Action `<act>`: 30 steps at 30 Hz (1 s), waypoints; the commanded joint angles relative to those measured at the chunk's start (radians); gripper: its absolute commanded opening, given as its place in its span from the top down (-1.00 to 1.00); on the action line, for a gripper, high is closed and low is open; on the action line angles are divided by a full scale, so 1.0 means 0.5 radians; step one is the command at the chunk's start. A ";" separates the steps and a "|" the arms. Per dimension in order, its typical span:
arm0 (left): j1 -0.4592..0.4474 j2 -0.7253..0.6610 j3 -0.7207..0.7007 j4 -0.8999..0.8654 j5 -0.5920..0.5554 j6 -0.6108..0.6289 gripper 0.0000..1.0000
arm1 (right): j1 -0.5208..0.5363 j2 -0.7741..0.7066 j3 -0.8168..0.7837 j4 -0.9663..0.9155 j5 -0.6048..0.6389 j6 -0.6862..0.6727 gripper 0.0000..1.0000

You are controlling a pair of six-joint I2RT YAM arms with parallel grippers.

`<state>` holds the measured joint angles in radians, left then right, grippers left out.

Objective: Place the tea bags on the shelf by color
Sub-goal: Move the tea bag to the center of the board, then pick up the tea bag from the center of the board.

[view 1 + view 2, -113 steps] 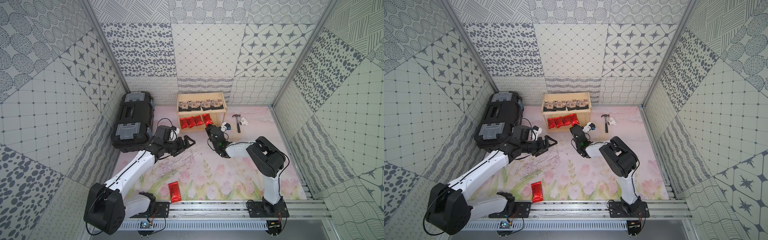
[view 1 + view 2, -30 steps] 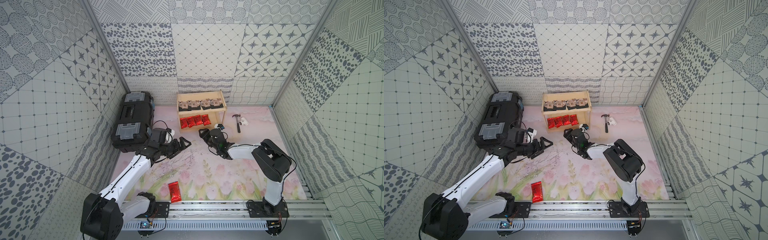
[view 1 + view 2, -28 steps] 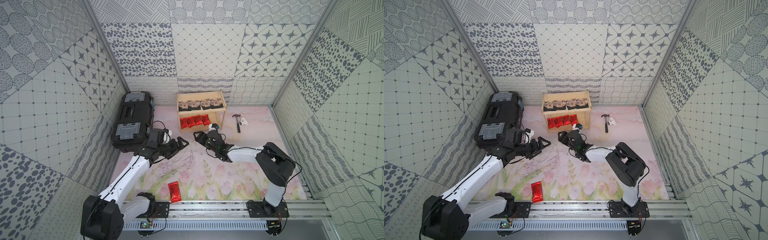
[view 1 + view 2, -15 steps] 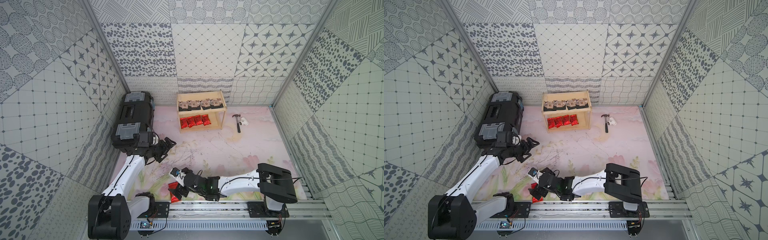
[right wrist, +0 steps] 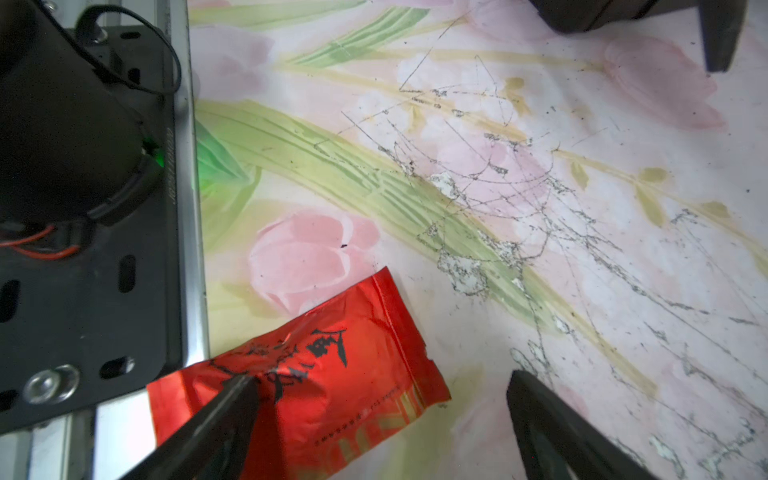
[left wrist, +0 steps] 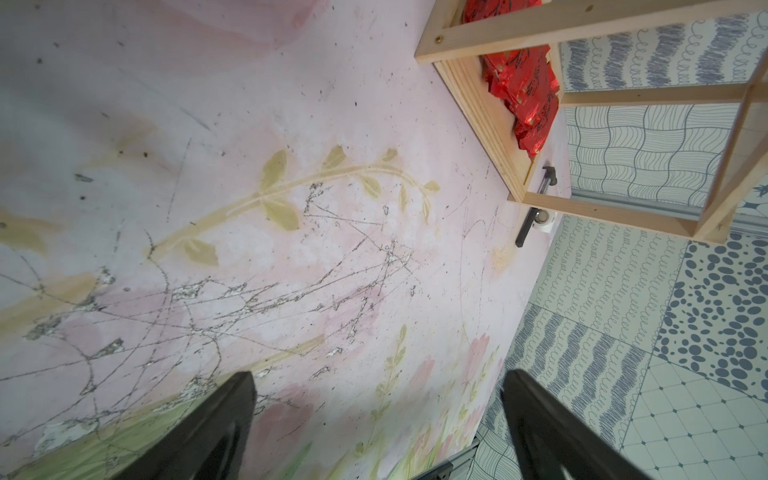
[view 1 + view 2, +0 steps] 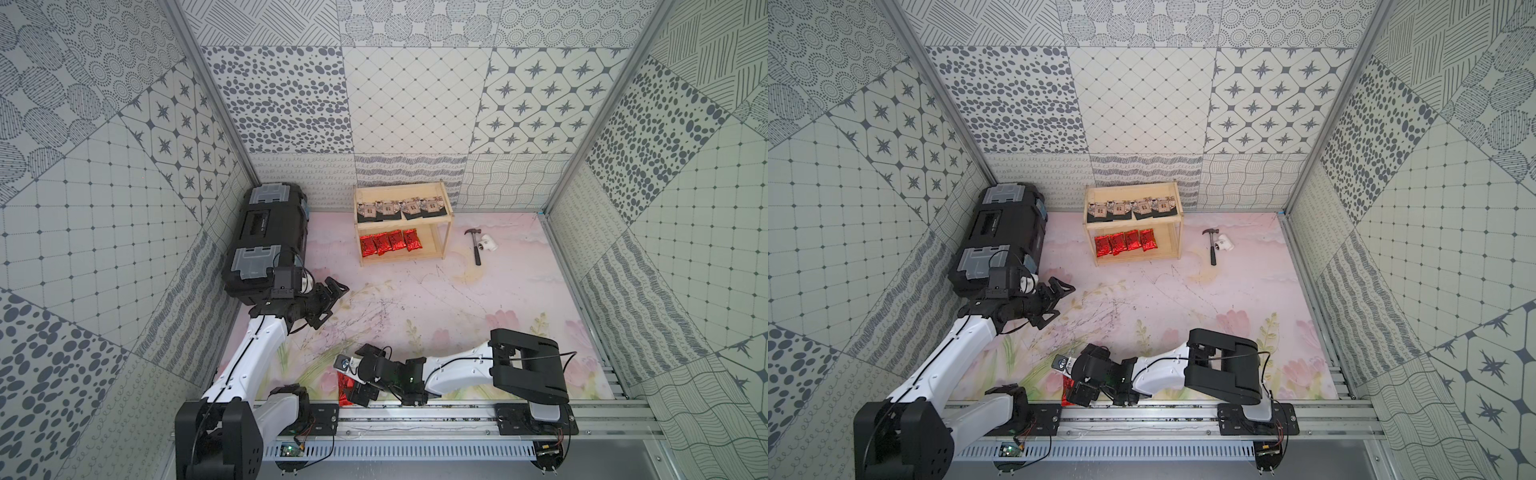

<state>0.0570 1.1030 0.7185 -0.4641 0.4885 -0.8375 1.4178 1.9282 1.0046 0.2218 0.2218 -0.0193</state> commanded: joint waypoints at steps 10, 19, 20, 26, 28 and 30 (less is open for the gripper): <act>0.009 0.024 -0.183 0.160 0.150 -0.125 -0.94 | -0.343 -0.204 -0.255 0.023 0.123 -0.010 -0.97; -0.257 -0.011 -0.391 0.224 0.154 -0.165 -0.94 | -0.529 -0.685 -0.406 0.009 0.019 0.405 -0.97; -0.302 -0.008 -0.413 0.221 0.160 -0.170 -0.94 | -0.566 -0.749 -0.423 -0.034 0.013 0.577 -0.97; -0.456 0.034 -0.502 0.231 0.304 -0.146 -0.94 | -0.889 -1.037 -0.758 0.050 -0.548 1.469 -0.82; -0.470 0.104 -0.501 0.237 0.396 -0.114 -0.95 | -1.008 -1.072 -0.887 0.266 -0.770 1.659 -0.76; -0.504 0.190 -0.497 0.266 0.499 -0.123 -0.94 | -1.086 -1.085 -0.989 0.368 -0.902 1.752 -0.70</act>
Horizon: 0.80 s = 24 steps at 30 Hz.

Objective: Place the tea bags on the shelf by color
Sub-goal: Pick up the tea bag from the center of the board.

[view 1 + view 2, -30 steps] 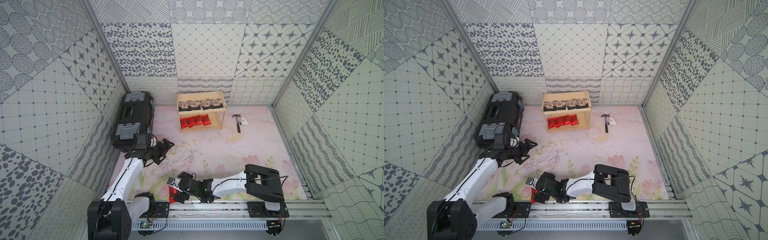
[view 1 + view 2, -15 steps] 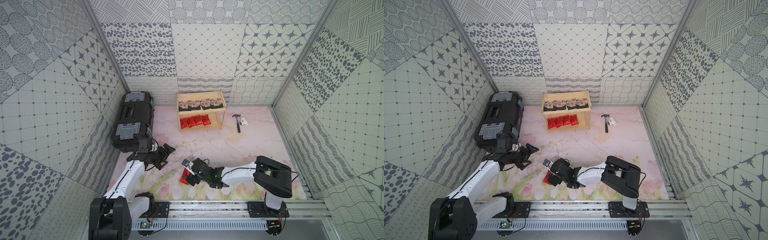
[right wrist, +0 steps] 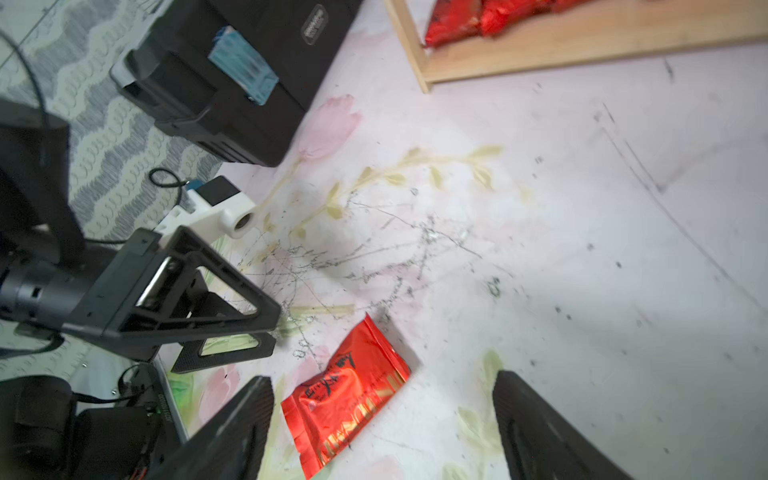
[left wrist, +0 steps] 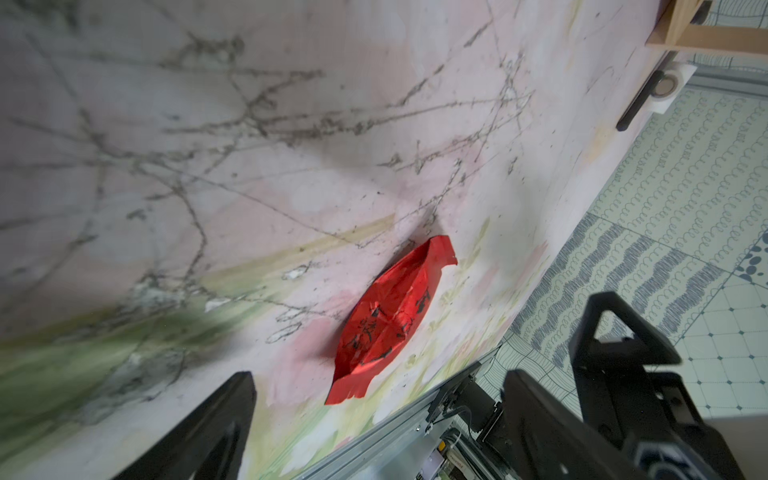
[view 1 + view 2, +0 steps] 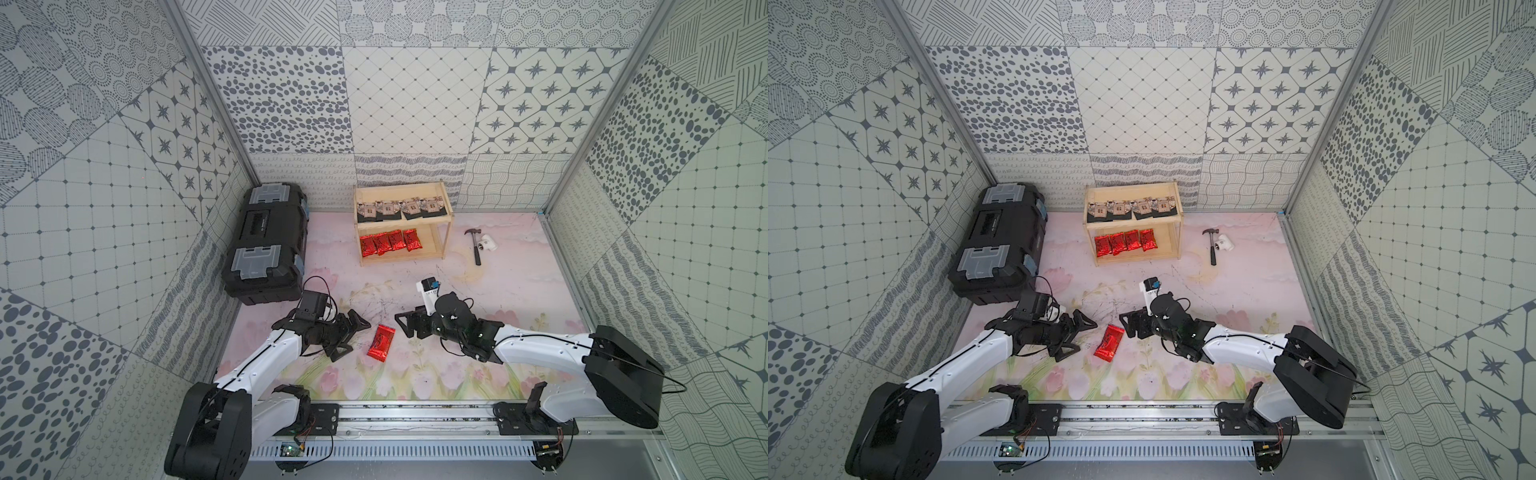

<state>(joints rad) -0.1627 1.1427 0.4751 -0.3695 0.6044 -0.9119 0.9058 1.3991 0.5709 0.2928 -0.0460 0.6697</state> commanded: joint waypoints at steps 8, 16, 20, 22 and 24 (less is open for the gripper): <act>-0.313 0.349 0.055 0.226 0.297 0.018 -0.56 | -0.088 0.169 -0.094 0.238 -0.587 0.363 -0.51; -0.566 0.519 0.179 0.389 0.355 0.072 -0.23 | -0.133 0.548 -0.075 0.621 -0.846 0.478 0.04; -0.670 0.639 0.222 0.498 0.358 0.051 -0.23 | -0.168 0.622 -0.070 0.659 -0.893 0.477 0.23; -0.714 0.693 0.247 0.554 0.350 0.039 -0.23 | -0.178 0.652 -0.004 0.655 -0.912 0.455 0.27; -0.766 0.741 0.272 0.623 0.316 -0.006 -0.24 | -0.192 0.706 0.041 0.662 -0.950 0.436 0.37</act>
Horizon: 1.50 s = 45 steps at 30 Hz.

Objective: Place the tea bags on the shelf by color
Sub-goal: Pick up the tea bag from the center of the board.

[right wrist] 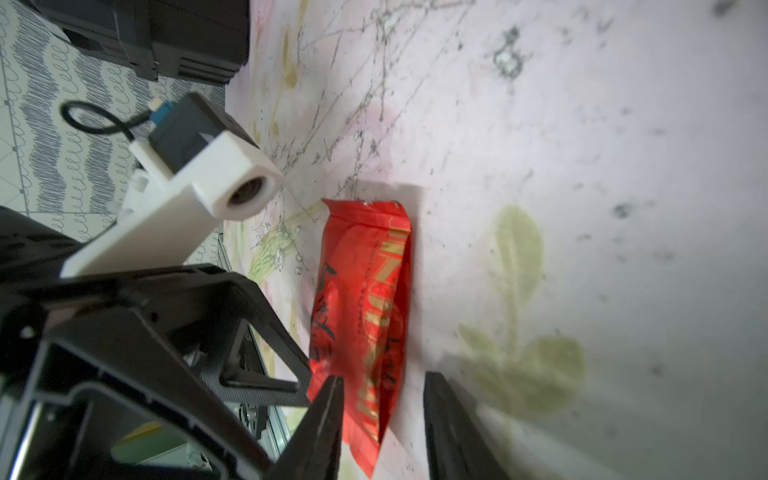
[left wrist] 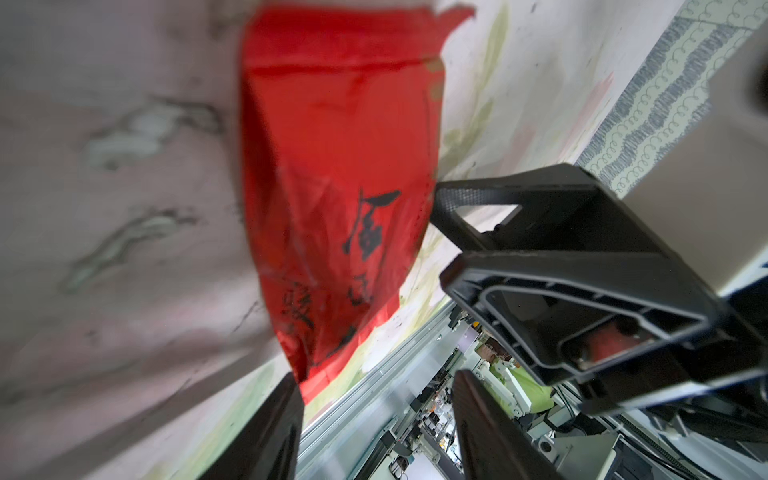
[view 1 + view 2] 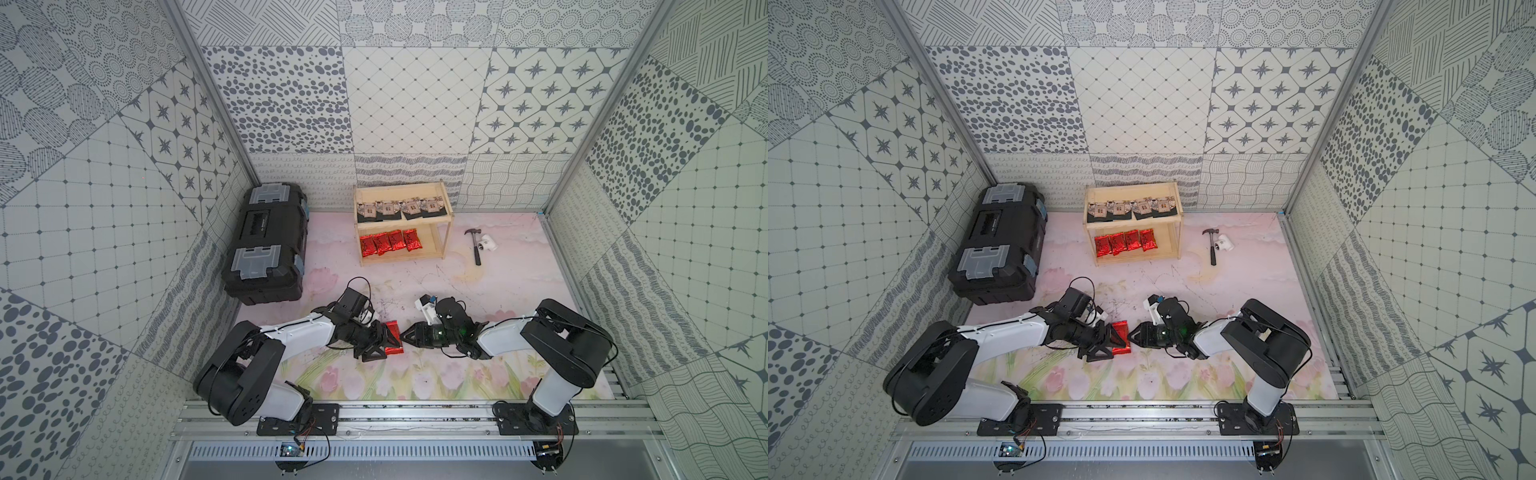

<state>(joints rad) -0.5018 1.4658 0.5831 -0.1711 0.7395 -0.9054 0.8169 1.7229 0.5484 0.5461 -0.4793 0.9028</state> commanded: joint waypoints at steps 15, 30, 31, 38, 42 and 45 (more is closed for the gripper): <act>-0.095 -0.768 -0.008 -0.210 -0.844 -0.003 -0.32 | -0.174 -0.168 0.032 -0.018 -0.064 -0.356 0.49; 0.422 -0.378 -0.055 0.218 -0.545 0.023 -0.25 | 0.235 -0.142 -0.044 0.005 0.351 -0.714 0.63; 0.422 -0.349 -0.063 0.261 -0.518 0.009 -0.23 | 0.239 -0.130 -0.060 0.027 0.357 -0.701 0.64; 0.413 -0.239 -0.181 0.467 -0.462 -0.023 -0.14 | 0.249 -0.065 -0.136 0.094 0.371 -0.644 0.66; 0.385 -0.162 -0.238 0.646 -0.430 -0.051 -0.07 | 0.237 -0.039 -0.108 0.067 0.364 -0.652 0.67; 0.370 -0.170 -0.258 0.706 -0.428 -0.034 -0.07 | 0.221 -0.010 -0.098 0.068 0.347 -0.645 0.67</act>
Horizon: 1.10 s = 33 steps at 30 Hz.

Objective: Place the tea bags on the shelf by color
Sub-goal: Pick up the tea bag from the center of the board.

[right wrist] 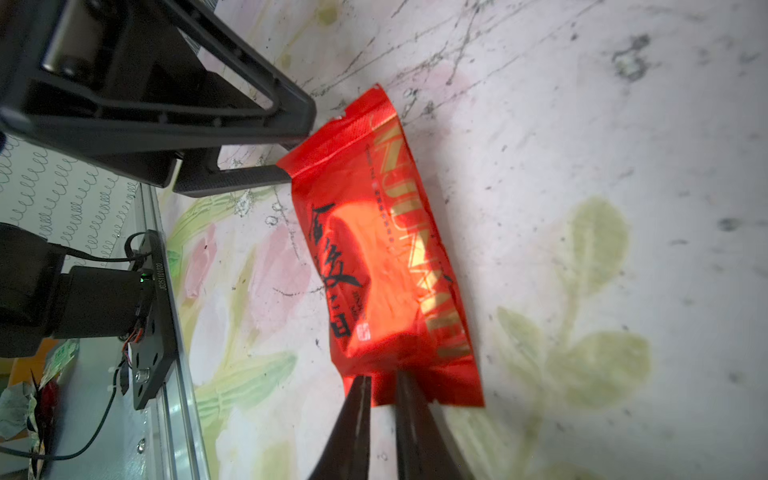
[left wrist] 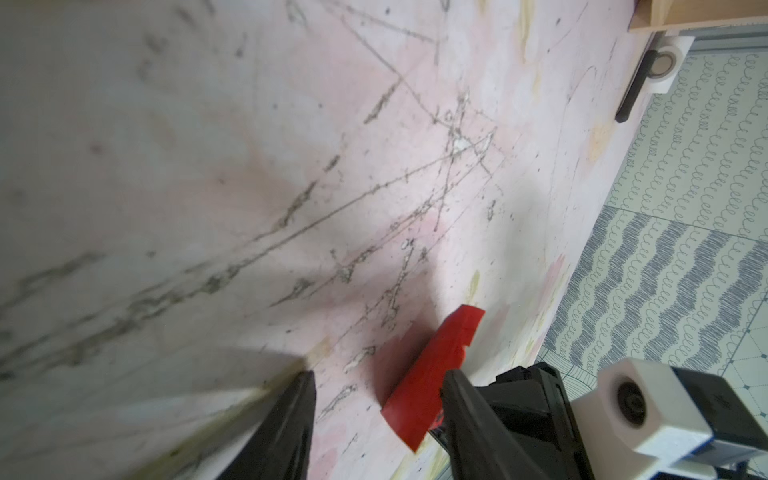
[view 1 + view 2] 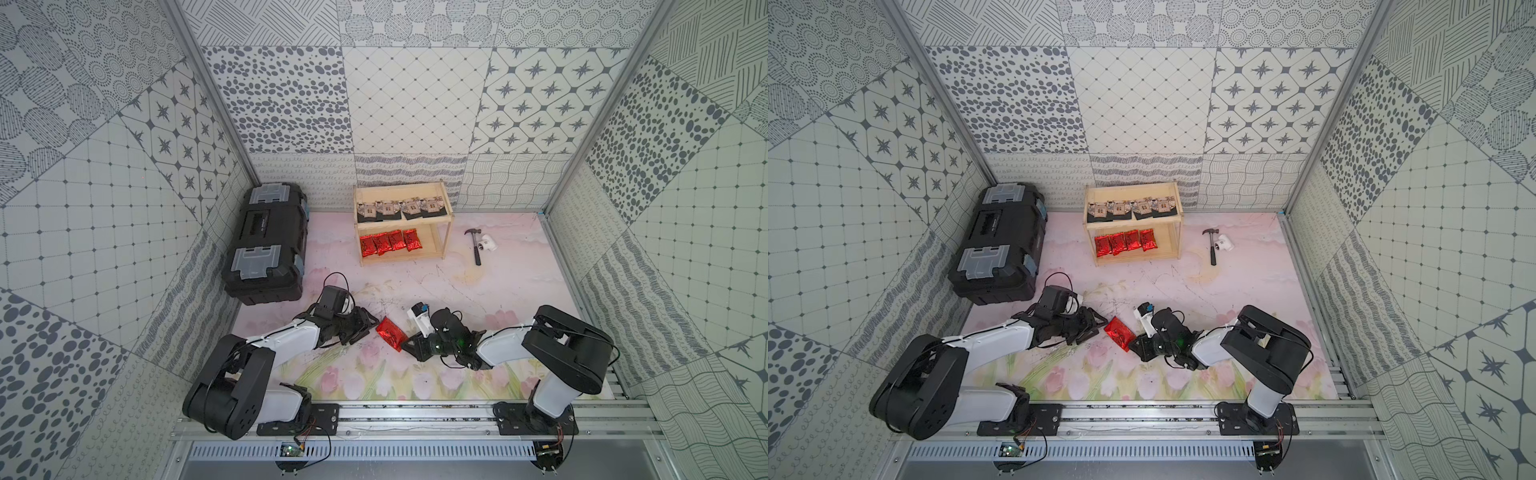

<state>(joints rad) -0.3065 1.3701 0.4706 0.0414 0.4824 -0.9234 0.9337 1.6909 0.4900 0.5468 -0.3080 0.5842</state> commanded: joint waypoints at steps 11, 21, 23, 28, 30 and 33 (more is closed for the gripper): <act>-0.130 -0.110 -0.074 0.435 -0.008 0.105 -0.17 | -0.026 0.131 0.077 0.044 -0.051 0.021 0.69; -0.159 -0.090 -0.073 0.367 -0.094 0.187 0.39 | -0.029 0.127 0.073 0.055 -0.077 0.037 0.72; -0.163 -0.098 -0.063 0.336 -0.118 0.199 0.57 | -0.031 0.126 0.066 0.063 -0.086 0.044 0.73; -0.172 -0.090 -0.058 0.298 -0.159 0.212 0.81 | -0.038 0.120 0.060 0.070 -0.095 0.048 0.73; -0.175 -0.088 -0.049 0.285 -0.172 0.216 0.86 | -0.036 0.115 0.059 0.071 -0.099 0.049 0.73; -0.179 -0.087 -0.032 0.260 -0.181 0.222 0.95 | -0.049 0.079 0.051 0.057 -0.100 0.054 0.68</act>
<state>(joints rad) -0.3916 1.3266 0.4370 0.1898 0.4236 -0.8494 0.9157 1.7363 0.5198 0.5724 -0.3542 0.5999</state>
